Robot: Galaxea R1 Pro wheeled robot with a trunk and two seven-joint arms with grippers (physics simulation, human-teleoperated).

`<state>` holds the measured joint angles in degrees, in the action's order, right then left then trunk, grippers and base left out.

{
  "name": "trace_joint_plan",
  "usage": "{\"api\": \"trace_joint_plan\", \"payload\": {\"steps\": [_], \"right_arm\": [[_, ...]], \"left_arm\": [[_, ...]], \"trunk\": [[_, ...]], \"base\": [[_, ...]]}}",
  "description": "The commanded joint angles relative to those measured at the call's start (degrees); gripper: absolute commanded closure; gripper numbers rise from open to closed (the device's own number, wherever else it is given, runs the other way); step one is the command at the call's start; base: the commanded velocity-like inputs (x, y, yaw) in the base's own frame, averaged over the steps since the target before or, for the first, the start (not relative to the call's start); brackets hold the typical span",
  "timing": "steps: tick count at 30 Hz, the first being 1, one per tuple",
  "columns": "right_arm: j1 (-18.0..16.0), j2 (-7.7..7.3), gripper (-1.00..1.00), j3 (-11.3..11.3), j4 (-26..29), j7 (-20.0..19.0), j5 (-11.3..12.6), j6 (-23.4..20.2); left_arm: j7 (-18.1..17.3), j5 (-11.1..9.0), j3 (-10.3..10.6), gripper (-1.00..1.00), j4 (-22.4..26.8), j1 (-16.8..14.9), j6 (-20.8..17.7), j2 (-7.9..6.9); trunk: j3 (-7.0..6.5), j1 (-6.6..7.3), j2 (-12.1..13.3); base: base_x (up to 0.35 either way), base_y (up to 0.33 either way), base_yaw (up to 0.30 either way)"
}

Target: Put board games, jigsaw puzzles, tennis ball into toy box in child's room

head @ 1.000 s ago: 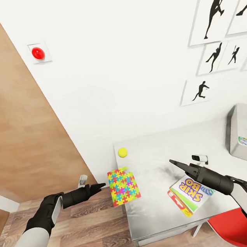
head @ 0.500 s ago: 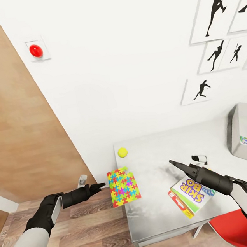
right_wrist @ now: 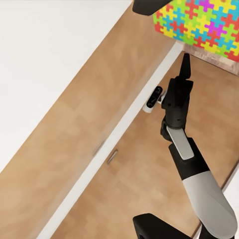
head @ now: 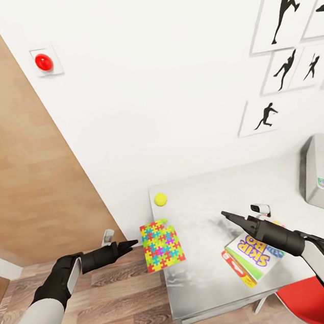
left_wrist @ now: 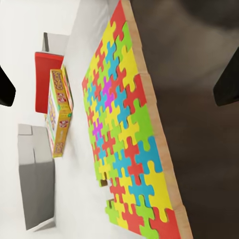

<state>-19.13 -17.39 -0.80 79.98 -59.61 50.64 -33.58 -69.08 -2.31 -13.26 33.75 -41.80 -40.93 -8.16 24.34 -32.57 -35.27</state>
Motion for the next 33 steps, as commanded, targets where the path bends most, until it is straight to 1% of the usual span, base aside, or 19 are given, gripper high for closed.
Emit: {"api": "trace_joint_plan", "payload": {"steps": [1,6,12,18,33], "right_arm": [[0.0,-0.02,-1.0,0.0,0.0,0.0,0.4,-0.4],[0.0,-0.02,-1.0,0.0,0.0,0.0,0.3,-0.4],[0.0,-0.02,-1.0,0.0,0.0,0.0,0.3,-0.4],[0.0,-0.02,-1.0,0.0,0.0,0.0,0.3,-0.4],[0.0,-0.02,-1.0,0.0,0.0,0.0,0.3,-0.4]], "left_arm": [[-0.1,-0.2,-0.1,-1.0,0.0,0.0,-0.6,0.02],[-0.1,-0.2,-0.3,-1.0,0.0,0.0,-0.6,0.06],[-0.2,-0.2,-1.3,-1.0,0.0,0.0,-0.5,0.07],[-0.2,-0.2,-1.5,-1.0,0.0,0.0,-0.6,0.14],[-0.1,-0.2,-1.5,-1.0,0.0,0.0,-0.6,0.23]], "trunk": [[0.25,-0.24,-0.5],[1.15,-1.34,-2.5],[2.23,-2.66,-4.9],[3.31,-3.97,-7.3],[3.31,-3.97,-7.3]], "base": [[0.0,0.0,0.0],[0.0,0.0,0.0],[0.0,0.0,0.0],[0.0,0.0,0.0],[0.0,0.0,0.0]]}}
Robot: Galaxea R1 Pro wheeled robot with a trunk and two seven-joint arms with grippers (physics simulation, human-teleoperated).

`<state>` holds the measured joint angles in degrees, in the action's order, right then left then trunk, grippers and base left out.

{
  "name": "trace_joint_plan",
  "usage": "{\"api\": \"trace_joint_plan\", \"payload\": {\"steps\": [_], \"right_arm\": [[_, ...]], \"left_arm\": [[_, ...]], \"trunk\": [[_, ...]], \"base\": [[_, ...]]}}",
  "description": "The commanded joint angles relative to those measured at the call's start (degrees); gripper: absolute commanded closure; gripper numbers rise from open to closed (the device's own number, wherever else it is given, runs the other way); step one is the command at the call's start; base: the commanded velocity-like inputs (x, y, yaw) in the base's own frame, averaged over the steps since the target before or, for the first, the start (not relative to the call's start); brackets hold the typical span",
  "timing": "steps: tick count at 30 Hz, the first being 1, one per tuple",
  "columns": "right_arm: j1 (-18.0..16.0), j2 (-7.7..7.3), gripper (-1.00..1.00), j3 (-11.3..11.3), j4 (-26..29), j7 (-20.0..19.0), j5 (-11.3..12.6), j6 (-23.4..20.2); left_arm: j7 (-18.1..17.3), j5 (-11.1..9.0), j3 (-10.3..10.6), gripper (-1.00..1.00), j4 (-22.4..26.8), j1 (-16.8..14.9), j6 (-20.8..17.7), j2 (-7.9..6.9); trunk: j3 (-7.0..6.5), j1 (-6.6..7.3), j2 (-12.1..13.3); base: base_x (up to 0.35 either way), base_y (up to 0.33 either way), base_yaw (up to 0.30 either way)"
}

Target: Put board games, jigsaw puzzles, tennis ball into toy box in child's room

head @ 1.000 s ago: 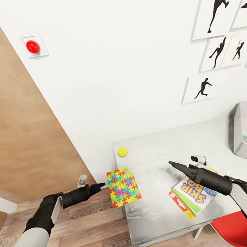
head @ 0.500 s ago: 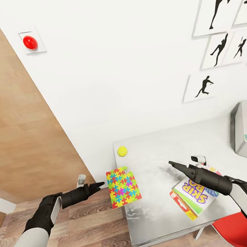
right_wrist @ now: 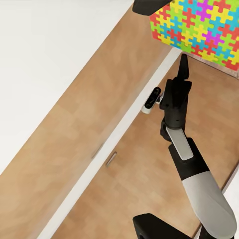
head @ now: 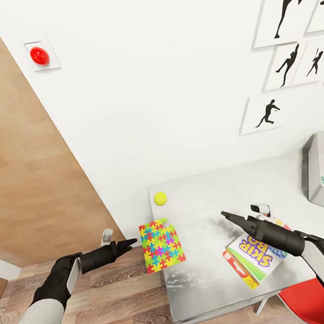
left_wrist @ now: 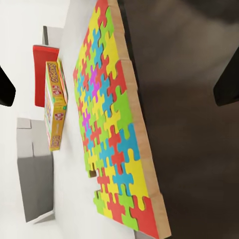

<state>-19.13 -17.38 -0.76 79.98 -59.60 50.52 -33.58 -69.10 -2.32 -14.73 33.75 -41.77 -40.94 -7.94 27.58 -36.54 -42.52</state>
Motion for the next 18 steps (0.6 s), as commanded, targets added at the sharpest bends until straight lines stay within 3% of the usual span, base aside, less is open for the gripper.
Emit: {"api": "trace_joint_plan", "payload": {"steps": [1,18], "right_arm": [[0.0,-0.02,-1.0,0.0,0.0,0.0,0.4,-0.4],[0.0,-0.02,-1.0,0.0,0.0,0.0,0.4,-0.4]], "left_arm": [[-0.1,-0.1,-0.1,-1.0,0.0,0.0,-0.5,-0.01],[-0.1,-0.1,-0.1,-1.0,0.0,0.0,-0.5,0.0]], "trunk": [[0.06,-0.01,-0.1],[0.06,-0.01,-0.1]], "base": [[0.0,0.0,0.0],[0.0,-0.07,0.0]]}}
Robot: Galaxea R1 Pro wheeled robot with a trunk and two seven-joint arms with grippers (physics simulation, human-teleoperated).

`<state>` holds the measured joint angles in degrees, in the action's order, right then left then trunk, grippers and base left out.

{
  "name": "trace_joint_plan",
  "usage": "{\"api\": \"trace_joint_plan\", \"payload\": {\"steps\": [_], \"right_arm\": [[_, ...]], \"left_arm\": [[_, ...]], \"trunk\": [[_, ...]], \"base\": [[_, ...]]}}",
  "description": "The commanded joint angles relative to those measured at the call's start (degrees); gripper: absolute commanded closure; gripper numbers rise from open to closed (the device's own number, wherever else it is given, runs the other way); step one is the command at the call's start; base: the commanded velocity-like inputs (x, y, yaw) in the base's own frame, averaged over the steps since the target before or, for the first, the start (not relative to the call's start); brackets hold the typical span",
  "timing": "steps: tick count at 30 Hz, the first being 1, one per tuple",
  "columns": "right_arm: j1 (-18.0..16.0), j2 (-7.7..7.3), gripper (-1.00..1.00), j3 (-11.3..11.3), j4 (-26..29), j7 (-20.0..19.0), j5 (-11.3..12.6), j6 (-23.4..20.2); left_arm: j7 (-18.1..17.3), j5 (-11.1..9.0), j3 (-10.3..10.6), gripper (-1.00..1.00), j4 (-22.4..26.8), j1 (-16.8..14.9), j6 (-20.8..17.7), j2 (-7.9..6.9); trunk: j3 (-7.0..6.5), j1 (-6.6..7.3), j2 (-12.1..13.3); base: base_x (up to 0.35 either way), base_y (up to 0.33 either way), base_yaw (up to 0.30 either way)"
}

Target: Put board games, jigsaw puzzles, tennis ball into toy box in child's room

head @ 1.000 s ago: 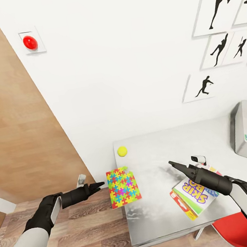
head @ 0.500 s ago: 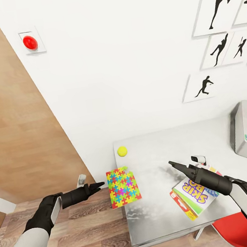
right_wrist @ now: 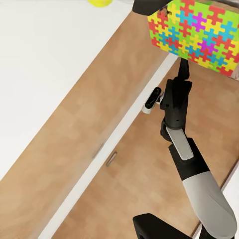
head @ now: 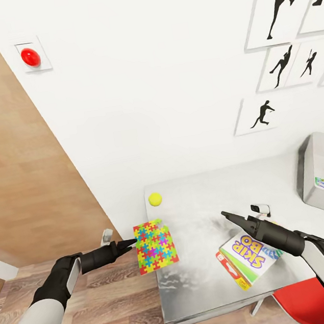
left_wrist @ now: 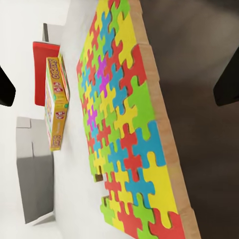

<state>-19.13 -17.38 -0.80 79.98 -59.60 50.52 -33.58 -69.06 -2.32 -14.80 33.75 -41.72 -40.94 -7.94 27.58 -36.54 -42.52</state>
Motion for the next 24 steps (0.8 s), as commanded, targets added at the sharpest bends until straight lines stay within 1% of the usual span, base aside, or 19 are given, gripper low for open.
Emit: {"api": "trace_joint_plan", "payload": {"steps": [1,12,24], "right_arm": [[0.0,-0.02,-1.0,0.0,0.0,0.0,0.4,-0.4],[0.0,-0.02,-1.0,0.0,0.0,0.0,0.4,-0.4],[0.0,-0.02,-1.0,0.0,0.0,0.0,0.4,-0.4]], "left_arm": [[-0.1,-0.1,-0.1,-1.0,0.0,0.0,-0.5,0.01],[-0.1,-0.1,-0.1,-1.0,0.0,0.0,-0.5,0.0],[-0.1,-0.1,-0.1,-1.0,0.0,0.0,-0.5,0.01]], "trunk": [[0.06,-0.01,-0.1],[0.06,-0.01,-0.1],[0.06,-0.01,-0.1]], "base": [[0.0,-0.009,0.0],[-0.001,-0.005,0.0],[-0.023,-0.055,0.0]]}}
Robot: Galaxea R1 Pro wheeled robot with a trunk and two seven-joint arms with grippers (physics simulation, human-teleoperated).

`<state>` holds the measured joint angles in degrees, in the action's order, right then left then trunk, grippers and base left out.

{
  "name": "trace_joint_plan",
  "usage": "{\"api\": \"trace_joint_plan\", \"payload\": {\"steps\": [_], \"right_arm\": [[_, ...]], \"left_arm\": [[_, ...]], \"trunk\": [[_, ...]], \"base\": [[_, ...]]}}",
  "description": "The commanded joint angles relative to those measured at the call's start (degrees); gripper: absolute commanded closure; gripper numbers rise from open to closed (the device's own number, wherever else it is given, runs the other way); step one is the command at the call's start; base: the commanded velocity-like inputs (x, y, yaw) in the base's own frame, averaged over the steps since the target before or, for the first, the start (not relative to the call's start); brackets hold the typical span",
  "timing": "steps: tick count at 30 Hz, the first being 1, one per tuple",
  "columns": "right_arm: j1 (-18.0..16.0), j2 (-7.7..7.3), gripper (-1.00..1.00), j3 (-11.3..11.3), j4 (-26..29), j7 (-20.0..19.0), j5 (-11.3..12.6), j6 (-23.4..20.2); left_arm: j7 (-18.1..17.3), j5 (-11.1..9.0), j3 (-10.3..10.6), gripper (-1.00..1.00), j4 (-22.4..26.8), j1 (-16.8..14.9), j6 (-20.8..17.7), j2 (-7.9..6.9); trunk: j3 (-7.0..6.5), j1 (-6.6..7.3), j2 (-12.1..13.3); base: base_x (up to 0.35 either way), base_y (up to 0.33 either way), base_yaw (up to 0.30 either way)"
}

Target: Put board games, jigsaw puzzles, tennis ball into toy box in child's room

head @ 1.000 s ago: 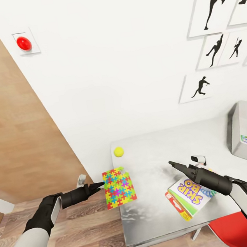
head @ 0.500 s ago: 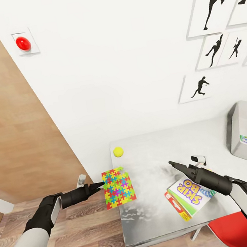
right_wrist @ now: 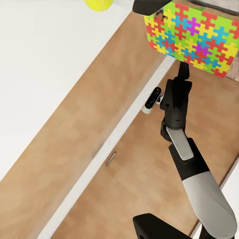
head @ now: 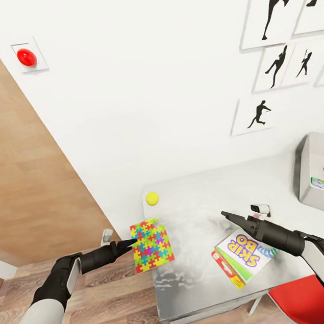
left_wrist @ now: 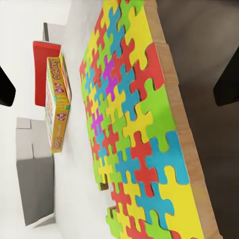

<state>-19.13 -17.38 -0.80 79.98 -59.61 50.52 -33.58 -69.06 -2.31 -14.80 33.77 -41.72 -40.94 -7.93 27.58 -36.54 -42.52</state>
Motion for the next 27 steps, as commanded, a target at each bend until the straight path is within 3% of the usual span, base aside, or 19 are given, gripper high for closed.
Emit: {"api": "trace_joint_plan", "payload": {"steps": [1,27], "right_arm": [[0.0,-0.02,-1.0,0.0,0.0,0.0,0.4,-0.4],[0.0,-0.02,-1.0,0.0,0.0,0.0,0.4,-0.4]], "left_arm": [[-0.1,-0.1,0.0,-1.0,0.0,0.0,-0.5,0.01],[-0.2,-0.1,0.0,-1.0,0.0,0.0,-0.5,-0.03]], "trunk": [[0.06,-0.01,0.0],[0.06,-0.01,0.0]], "base": [[-0.004,-0.009,0.0],[0.0,-0.025,0.0]]}}
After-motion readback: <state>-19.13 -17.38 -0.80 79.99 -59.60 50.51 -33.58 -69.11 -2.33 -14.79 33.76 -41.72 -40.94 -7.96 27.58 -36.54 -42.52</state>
